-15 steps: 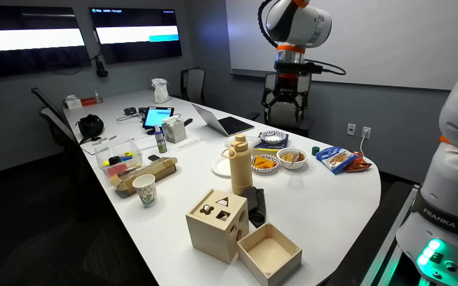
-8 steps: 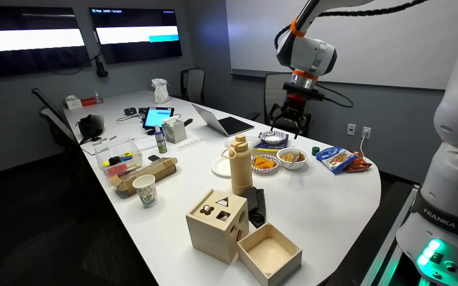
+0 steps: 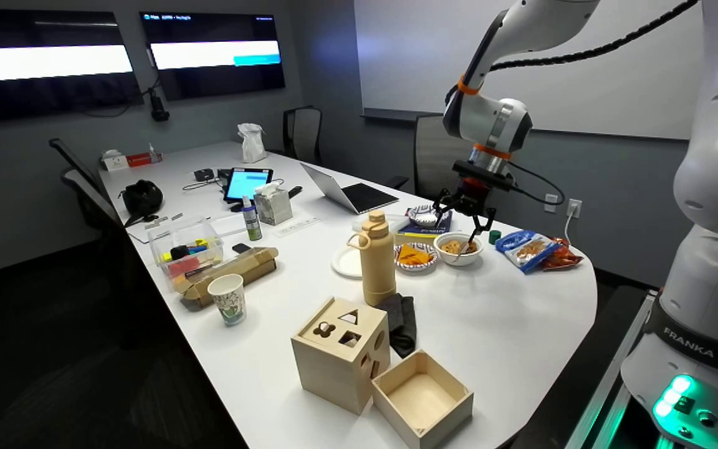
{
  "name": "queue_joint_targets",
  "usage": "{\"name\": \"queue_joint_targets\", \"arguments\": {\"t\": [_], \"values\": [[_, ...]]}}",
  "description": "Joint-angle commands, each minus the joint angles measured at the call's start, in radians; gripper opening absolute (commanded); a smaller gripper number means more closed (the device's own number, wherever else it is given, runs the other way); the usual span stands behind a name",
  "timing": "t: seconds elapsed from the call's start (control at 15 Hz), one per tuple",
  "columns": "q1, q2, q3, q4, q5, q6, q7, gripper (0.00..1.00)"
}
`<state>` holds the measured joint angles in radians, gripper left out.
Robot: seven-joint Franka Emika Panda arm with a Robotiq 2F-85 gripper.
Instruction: Use the silver spatula to stir the contents of the plastic white bowl
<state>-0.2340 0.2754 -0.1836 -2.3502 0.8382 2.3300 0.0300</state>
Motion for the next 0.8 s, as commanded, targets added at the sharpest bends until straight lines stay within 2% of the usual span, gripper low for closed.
{"name": "queue_joint_targets", "arguments": {"t": [0.0, 0.4, 0.73], "values": [[-0.016, 0.071, 0.007, 0.025, 0.046, 0.057, -0.069, 1.0], [-0.042, 0.173, 0.036, 0.072, 0.148, 0.107, -0.155, 1.0], [-0.037, 0.239, 0.049, 0.121, 0.205, 0.134, -0.186, 1.0]]}}
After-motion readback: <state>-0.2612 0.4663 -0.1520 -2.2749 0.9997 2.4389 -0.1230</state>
